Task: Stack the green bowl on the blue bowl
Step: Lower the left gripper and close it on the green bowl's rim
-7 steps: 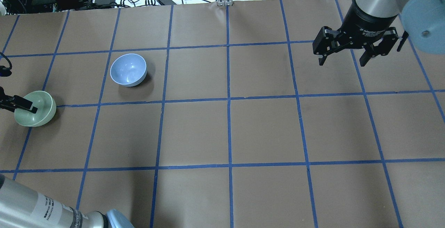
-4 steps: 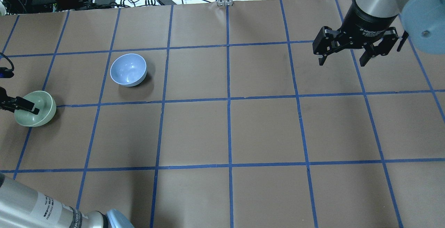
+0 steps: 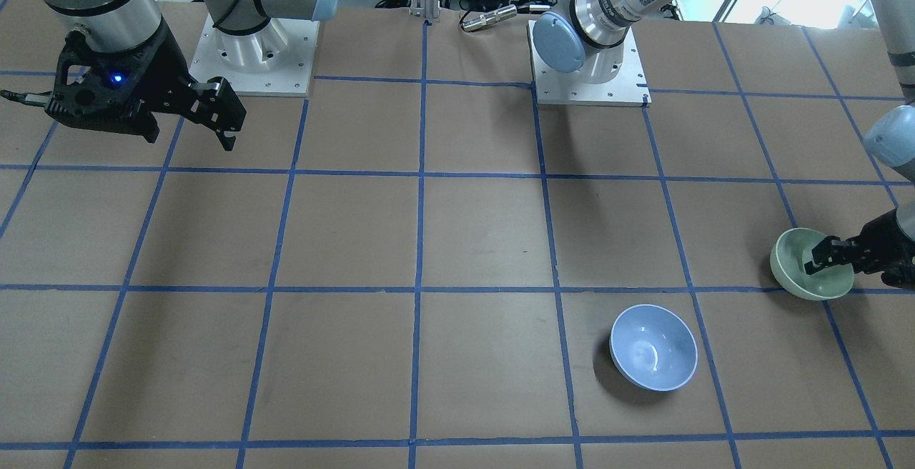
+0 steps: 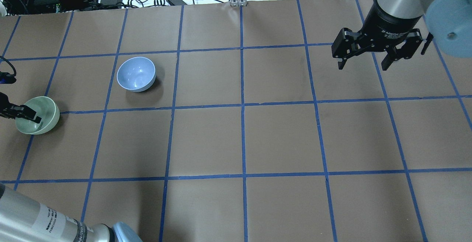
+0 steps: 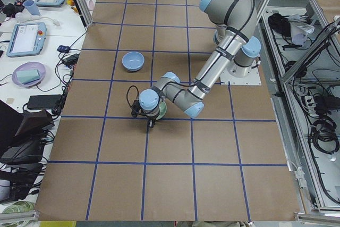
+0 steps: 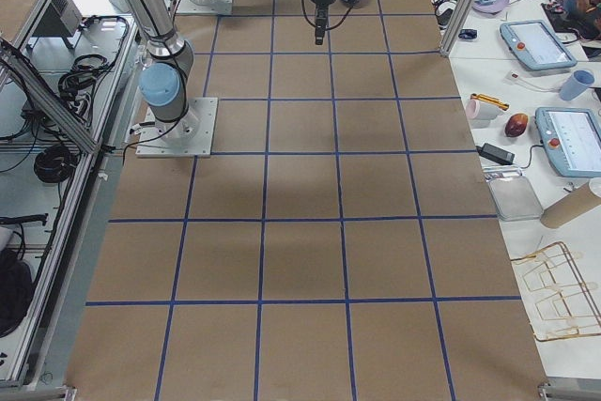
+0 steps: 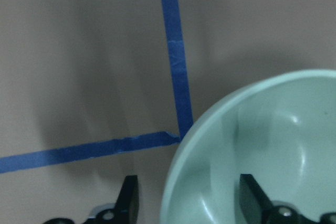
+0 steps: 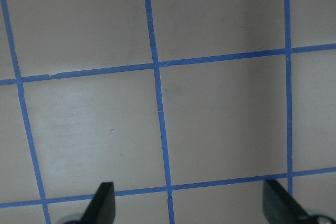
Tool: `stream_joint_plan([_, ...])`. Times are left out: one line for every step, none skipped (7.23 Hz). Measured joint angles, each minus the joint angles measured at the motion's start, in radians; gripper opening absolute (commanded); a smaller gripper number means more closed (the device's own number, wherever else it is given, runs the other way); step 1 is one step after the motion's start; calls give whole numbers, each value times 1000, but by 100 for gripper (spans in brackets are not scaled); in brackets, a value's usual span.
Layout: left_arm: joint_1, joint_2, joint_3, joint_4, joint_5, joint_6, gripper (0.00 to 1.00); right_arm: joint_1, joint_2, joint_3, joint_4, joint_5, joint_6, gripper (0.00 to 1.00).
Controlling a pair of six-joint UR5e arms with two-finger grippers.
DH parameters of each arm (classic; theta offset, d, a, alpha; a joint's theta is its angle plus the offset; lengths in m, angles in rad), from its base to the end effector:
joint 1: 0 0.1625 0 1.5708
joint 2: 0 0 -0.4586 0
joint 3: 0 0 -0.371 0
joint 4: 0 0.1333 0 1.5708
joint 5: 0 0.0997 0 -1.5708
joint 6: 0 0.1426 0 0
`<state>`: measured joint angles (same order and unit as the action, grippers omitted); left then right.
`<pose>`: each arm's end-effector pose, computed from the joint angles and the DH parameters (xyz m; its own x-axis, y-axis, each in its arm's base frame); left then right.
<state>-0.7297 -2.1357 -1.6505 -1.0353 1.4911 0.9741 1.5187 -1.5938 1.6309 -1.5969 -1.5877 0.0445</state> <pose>0.3699 -0.5249 0.1748 -0.9827 0.1274 0.1345 0.1280 0.9918 -0.0043 0.1068 -0.4645 0.4635 -0.9952 0.0963 0.0174 0.0964 0.9953 0.0102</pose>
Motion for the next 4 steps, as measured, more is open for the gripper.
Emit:
stream_joint_plan([2, 0, -3, 0, 0, 0, 2, 0, 0, 0, 0, 0, 0, 100])
stream_joint_plan([6, 1, -3, 0, 0, 1, 0, 0, 0, 0, 0, 0, 0, 100])
stream_joint_plan([9, 1, -3, -1, 0, 3, 0, 0, 0, 0, 0, 0, 0, 100])
stream_joint_plan([11, 2, 0, -3, 0, 5, 0, 0, 0, 0, 0, 0, 0, 100])
